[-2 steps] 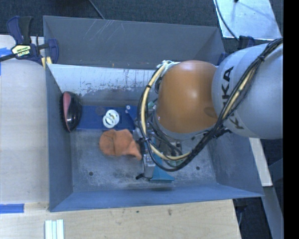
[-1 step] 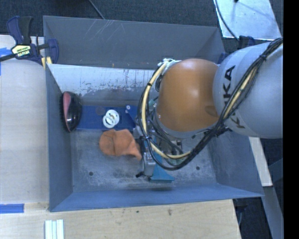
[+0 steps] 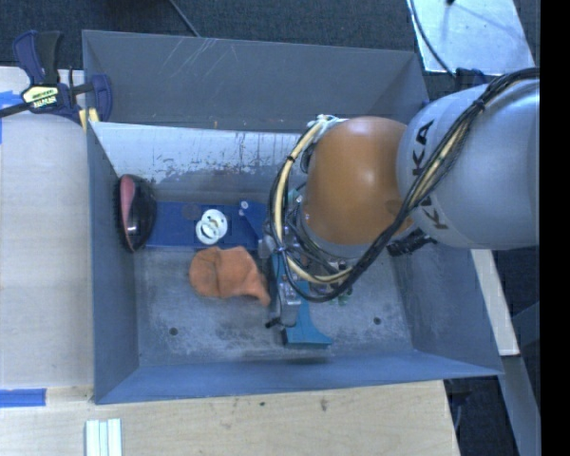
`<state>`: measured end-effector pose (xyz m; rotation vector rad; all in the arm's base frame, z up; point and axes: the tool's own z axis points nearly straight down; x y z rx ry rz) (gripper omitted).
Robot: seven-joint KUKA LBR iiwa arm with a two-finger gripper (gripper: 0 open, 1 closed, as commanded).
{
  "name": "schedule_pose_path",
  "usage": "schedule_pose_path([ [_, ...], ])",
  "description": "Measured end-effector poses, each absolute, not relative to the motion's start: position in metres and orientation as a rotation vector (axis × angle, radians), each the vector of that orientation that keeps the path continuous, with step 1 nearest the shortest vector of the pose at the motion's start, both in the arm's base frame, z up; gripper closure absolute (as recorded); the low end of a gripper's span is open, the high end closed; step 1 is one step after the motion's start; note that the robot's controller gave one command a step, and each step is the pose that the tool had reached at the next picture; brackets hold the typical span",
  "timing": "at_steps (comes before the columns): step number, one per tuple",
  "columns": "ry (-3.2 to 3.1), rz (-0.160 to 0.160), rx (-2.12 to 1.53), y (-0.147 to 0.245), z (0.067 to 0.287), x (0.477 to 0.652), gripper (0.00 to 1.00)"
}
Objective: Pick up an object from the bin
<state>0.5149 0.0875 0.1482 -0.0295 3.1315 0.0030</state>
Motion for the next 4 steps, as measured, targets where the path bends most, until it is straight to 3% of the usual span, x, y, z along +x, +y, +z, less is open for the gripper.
schedule_pose_path([
  [1,3.136,0.0,-0.043,0.082,0.081,0.543,0.0],
  [2,3.132,0.004,0.105,0.103,0.071,0.546,1.0],
  [3,3.132,0.004,0.105,0.103,0.071,0.546,1.0],
  [4,3.138,0.001,0.093,0.108,0.162,0.529,1.0],
])
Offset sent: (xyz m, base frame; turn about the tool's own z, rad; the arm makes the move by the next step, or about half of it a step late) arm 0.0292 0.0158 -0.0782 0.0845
